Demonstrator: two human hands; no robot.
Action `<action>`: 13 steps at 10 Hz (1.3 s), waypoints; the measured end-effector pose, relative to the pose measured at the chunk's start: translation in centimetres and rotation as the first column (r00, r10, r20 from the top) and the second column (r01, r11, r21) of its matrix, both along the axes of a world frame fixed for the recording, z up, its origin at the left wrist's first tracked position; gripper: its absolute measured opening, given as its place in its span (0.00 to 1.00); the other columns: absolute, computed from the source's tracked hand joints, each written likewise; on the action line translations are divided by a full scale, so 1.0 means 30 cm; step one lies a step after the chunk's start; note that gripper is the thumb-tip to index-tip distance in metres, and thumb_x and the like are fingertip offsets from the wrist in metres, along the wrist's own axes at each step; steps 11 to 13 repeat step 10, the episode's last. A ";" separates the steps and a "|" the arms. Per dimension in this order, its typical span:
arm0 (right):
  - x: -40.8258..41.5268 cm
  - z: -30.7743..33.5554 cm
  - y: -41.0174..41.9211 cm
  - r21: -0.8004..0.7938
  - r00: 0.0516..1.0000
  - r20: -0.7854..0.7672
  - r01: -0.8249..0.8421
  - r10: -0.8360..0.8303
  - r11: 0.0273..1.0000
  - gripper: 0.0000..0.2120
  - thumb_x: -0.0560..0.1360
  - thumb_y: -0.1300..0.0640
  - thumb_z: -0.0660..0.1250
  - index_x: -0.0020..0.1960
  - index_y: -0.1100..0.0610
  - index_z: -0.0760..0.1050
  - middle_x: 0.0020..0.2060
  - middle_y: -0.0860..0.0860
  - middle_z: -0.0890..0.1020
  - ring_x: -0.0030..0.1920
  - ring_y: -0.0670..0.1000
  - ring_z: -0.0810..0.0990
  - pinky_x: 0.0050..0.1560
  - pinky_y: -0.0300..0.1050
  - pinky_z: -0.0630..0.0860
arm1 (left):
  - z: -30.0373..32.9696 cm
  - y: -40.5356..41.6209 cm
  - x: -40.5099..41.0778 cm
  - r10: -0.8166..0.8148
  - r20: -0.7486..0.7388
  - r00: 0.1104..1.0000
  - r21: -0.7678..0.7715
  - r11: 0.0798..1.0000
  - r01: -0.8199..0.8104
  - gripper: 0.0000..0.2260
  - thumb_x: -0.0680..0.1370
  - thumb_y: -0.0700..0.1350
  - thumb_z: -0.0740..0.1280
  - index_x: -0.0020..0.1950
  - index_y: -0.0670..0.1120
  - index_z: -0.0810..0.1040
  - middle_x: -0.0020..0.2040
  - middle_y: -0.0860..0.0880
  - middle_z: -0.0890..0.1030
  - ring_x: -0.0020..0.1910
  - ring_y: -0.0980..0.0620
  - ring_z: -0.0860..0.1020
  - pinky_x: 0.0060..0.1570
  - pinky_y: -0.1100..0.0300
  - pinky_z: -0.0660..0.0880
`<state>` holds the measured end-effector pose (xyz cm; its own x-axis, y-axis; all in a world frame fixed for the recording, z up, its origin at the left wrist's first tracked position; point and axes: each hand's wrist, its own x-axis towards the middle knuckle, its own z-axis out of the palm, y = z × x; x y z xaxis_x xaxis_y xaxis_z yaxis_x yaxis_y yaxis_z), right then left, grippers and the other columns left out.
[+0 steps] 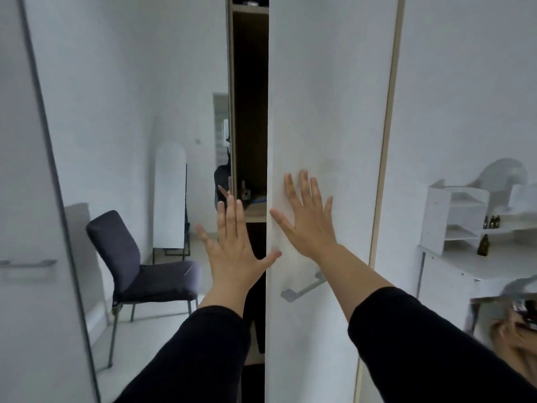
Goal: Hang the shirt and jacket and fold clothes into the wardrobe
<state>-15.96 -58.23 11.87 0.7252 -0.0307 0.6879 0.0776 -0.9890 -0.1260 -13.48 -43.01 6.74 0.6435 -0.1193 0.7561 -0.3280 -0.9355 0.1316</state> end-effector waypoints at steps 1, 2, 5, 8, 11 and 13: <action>0.117 -0.004 0.018 -0.108 0.999 -0.010 0.030 -0.031 0.994 0.34 0.78 0.35 0.44 0.73 0.43 0.25 0.73 0.49 0.26 0.74 0.52 0.28 0.73 0.66 0.38 | 0.034 0.056 0.136 -0.012 0.019 1.000 0.056 0.998 0.011 0.58 0.64 0.76 0.60 0.76 0.43 0.34 0.77 0.47 0.32 0.75 0.48 0.32 0.69 0.33 0.34; 0.235 -0.001 0.024 -0.157 0.998 -0.008 0.068 -0.070 0.985 0.35 0.78 0.35 0.47 0.73 0.41 0.26 0.73 0.49 0.26 0.74 0.53 0.27 0.73 0.67 0.39 | 0.064 0.089 0.273 -0.010 0.047 0.999 0.115 0.993 0.004 0.60 0.63 0.76 0.61 0.76 0.43 0.33 0.76 0.46 0.31 0.75 0.46 0.31 0.70 0.33 0.37; 0.549 -0.009 0.078 -0.044 0.991 -0.068 0.114 -0.117 0.993 0.40 0.79 0.42 0.58 0.71 0.35 0.27 0.71 0.45 0.24 0.72 0.53 0.23 0.65 0.78 0.52 | 0.074 0.080 0.593 0.047 -0.015 0.999 0.159 0.986 -0.044 0.58 0.67 0.72 0.62 0.72 0.41 0.24 0.73 0.44 0.26 0.73 0.45 0.28 0.71 0.34 0.41; 0.693 -0.035 0.075 -0.052 0.984 -0.054 0.168 -0.171 0.984 0.42 0.77 0.41 0.60 0.71 0.36 0.26 0.71 0.47 0.23 0.71 0.55 0.22 0.61 0.81 0.53 | 0.076 0.026 0.766 0.025 -0.003 1.000 0.251 0.968 -0.023 0.59 0.67 0.65 0.70 0.72 0.44 0.25 0.72 0.42 0.25 0.72 0.43 0.27 0.67 0.33 0.31; 0.624 -0.026 0.073 -0.053 0.996 -0.012 0.083 -0.084 0.995 0.36 0.79 0.42 0.56 0.74 0.38 0.32 0.74 0.48 0.27 0.73 0.55 0.26 0.66 0.75 0.52 | 0.046 0.042 0.715 -0.018 0.082 0.996 0.207 0.978 0.000 0.57 0.65 0.65 0.71 0.77 0.42 0.37 0.77 0.43 0.36 0.76 0.45 0.36 0.71 0.33 0.41; 0.624 -0.026 0.073 -0.053 0.996 -0.012 0.083 -0.084 0.995 0.36 0.79 0.42 0.56 0.74 0.38 0.32 0.74 0.48 0.27 0.73 0.55 0.26 0.66 0.75 0.52 | 0.046 0.042 0.715 -0.018 0.082 0.996 0.207 0.978 0.000 0.57 0.65 0.65 0.71 0.77 0.42 0.37 0.77 0.43 0.36 0.76 0.45 0.36 0.71 0.33 0.41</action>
